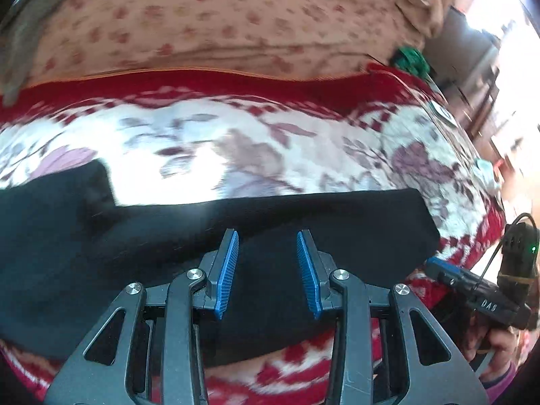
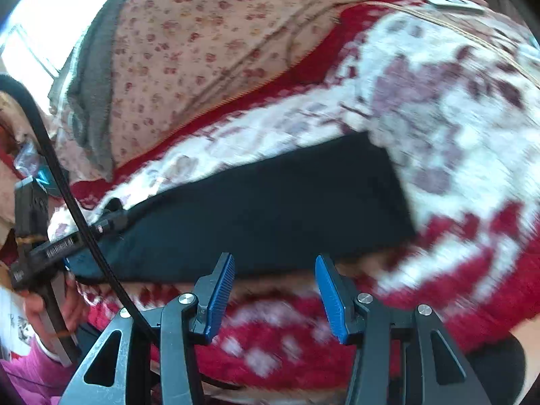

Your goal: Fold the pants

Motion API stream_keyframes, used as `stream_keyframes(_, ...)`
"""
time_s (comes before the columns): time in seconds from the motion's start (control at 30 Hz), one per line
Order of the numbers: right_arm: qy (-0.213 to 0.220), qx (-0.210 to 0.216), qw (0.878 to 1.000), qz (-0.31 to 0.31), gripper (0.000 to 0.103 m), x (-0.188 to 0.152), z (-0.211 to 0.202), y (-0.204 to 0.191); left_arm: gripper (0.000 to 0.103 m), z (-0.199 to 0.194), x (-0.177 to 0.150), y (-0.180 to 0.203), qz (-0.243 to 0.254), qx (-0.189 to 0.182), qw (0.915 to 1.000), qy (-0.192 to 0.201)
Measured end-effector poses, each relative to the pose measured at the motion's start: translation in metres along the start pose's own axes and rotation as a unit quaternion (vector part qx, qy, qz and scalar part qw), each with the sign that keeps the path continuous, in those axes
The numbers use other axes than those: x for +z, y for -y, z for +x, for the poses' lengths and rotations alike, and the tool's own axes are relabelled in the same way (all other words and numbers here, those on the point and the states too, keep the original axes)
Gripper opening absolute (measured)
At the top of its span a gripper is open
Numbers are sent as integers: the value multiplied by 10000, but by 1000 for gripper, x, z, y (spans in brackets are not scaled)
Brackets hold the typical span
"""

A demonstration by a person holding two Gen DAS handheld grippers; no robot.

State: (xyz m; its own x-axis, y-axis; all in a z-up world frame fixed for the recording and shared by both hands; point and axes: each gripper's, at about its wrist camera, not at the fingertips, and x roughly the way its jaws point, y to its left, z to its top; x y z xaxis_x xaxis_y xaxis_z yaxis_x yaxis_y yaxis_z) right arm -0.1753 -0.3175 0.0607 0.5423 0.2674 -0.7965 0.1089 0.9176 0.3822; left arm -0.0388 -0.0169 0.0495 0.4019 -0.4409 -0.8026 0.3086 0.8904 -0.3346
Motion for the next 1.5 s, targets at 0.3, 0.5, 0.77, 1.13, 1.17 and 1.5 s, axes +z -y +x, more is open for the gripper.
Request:
stream_keyframes(0.3, 133, 205, 9972, 703, 48, 2, 3, 35, 34, 36, 21, 46, 623, -375, 9967, -366)
stream_keyframes(0.5, -79, -49, 9984, 560, 48, 12, 10, 30, 39, 45, 32, 62, 917, -579, 9928, -508)
stream_keyframes(0.77, -323, -446, 9984, 139, 48, 40, 14, 41, 39, 60, 42, 70, 1147, -628, 9893, -652)
stream_keyframes(1.13, -634, -817, 9941, -321, 48, 47, 19, 37, 39, 76, 50, 79, 1358, -660, 9851, -823)
stream_keyframes(1.17, -586, -931, 9931, -399, 49, 49, 17, 37, 39, 76, 50, 78, 1351, -661, 9853, -815)
stream_keyframes(1.5, -709, -323, 9937, -800, 27, 55, 40, 51, 39, 91, 58, 83, 1394, -724, 9827, -985)
